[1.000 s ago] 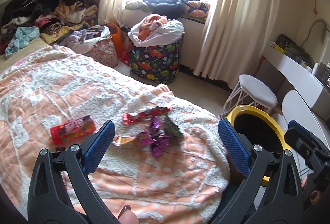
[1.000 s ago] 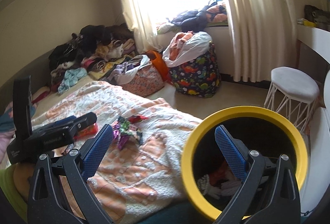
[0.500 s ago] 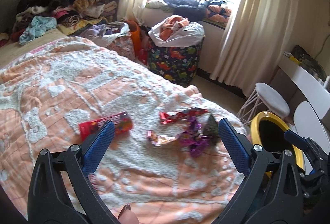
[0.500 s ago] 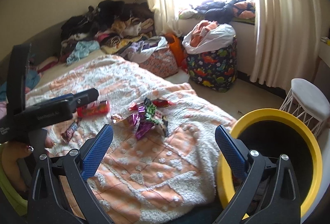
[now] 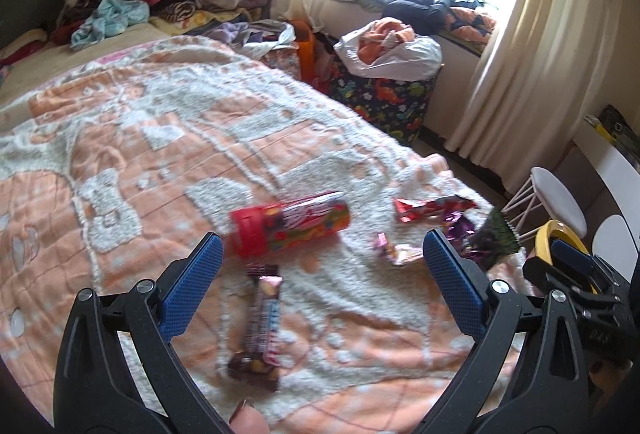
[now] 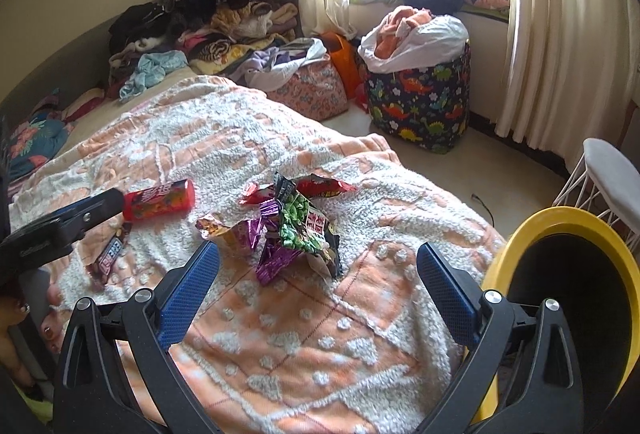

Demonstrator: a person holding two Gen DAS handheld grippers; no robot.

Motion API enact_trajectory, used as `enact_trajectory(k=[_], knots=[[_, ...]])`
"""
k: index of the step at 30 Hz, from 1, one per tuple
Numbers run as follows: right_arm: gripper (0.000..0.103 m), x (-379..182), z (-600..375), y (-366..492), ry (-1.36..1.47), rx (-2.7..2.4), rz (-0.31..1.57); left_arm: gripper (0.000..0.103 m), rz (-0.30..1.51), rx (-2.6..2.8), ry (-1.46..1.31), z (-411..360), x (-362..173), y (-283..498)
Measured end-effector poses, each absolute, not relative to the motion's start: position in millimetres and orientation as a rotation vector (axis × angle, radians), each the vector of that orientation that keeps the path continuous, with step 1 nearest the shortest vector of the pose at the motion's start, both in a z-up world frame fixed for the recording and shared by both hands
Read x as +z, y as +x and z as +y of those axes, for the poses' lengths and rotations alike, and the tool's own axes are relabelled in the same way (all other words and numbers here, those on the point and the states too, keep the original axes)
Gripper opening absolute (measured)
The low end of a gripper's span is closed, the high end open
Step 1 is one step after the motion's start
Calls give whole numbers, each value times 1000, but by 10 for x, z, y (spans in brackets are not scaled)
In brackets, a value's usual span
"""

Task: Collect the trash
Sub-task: 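Close left tool on the chocolate bar while right tool grasps the green snack bag, then lift the chocolate bar with left tool while right tool carries the green bag toward the bin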

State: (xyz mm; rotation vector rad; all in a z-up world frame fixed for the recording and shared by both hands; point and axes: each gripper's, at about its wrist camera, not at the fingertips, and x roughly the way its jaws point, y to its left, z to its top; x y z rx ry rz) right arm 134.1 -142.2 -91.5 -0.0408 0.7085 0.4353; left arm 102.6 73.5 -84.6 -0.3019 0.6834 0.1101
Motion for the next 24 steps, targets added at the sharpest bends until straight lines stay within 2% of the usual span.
enact_trajectory(k=[2, 4, 6, 9, 11, 12, 13, 15, 19, 24], knots=[[94, -948, -1401, 1405, -30, 434, 724, 92, 696, 117, -316, 795, -890, 1015], [86, -970, -1373, 1473, -30, 435, 739, 92, 708, 126, -328, 848, -927, 994], [84, -1005, -1339, 1547, -39, 432, 756, 92, 721, 129, -341, 891, -963, 973], [71, -1063, -1297, 1640, -58, 429, 777, 91, 746, 130, -361, 946, -1026, 937], [62, -1113, -1276, 1720, -56, 433, 806, 84, 762, 126, -377, 959, -1067, 924], [51, -1133, -1267, 1746, -52, 439, 815, 81, 769, 124, -380, 958, -1087, 918], [35, -1157, -1262, 1770, -45, 455, 831, 77, 778, 125, -379, 953, -1107, 914], [16, -1181, -1261, 1772, -38, 477, 851, 68, 793, 124, -374, 934, -1139, 914], [16, -1189, -1285, 1643, -23, 505, 840, 50, 812, 116, -361, 910, -1176, 934], [15, -1205, -1336, 1435, 21, 534, 845, 38, 855, 117, -333, 863, -1252, 975]])
